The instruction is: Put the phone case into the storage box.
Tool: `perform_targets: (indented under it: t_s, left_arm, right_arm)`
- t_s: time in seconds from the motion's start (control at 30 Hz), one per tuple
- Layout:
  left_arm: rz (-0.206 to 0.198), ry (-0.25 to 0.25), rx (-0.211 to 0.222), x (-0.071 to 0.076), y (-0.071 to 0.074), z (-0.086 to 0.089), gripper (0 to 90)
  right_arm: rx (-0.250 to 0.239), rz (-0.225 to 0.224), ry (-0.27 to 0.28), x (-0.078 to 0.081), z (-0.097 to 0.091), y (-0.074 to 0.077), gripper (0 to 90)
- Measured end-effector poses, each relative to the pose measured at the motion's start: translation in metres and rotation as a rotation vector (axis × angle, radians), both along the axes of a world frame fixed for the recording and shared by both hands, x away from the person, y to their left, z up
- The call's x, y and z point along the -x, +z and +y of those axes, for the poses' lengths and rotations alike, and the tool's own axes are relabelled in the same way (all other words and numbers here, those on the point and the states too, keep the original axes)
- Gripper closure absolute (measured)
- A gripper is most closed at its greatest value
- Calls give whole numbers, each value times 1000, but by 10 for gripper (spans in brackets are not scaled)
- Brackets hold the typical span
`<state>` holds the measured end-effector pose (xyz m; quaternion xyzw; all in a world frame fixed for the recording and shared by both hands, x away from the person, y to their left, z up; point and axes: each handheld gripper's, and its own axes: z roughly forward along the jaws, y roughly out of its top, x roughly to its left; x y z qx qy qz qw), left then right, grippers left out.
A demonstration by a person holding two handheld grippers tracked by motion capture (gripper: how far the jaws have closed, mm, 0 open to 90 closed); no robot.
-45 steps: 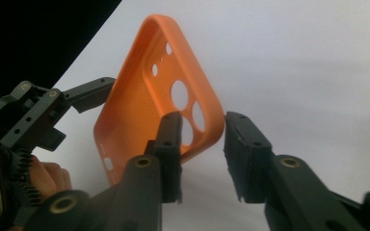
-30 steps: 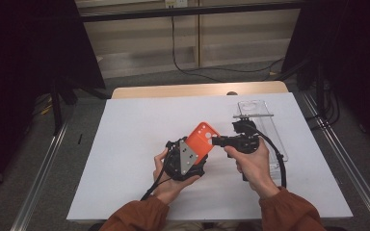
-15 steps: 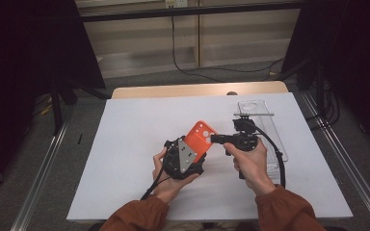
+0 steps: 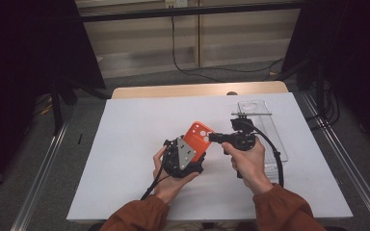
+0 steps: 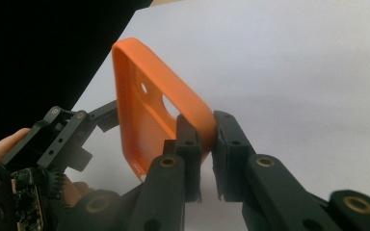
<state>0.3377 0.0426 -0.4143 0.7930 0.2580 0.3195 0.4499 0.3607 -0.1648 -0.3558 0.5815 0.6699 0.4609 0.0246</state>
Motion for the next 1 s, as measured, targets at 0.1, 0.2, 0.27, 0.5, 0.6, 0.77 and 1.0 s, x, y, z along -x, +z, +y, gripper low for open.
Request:
perform_targets:
  t_s: [0.1, 0.2, 0.27, 0.5, 0.6, 0.77, 1.0]
  left_arm:
    - [43, -9, 40, -2, 0, 2, 138]
    - [49, -15, 45, -4, 0, 2, 113]
    - [60, -22, 50, -5, 0, 3, 88]
    - [152, -90, 175, -12, -1, 9, 63]
    - [148, -104, 187, -14, 0, 12, 52]
    - [169, -95, 206, -15, 2, 14, 46]
    - [196, -85, 228, -19, 5, 24, 40]
  right_arm:
    - [-5, -3, 2, -1, 0, 1, 819]
    - [5, -12, 4, -1, 0, 1, 820]
    - [9, -14, 3, 0, 0, 2, 822]
    - [20, -37, 2, -2, -6, 4, 826]
    - [29, -47, 1, -2, -9, 6, 827]
    - [43, -61, 5, -2, -10, 9, 828]
    - [56, -82, 18, -3, -10, 11, 828]
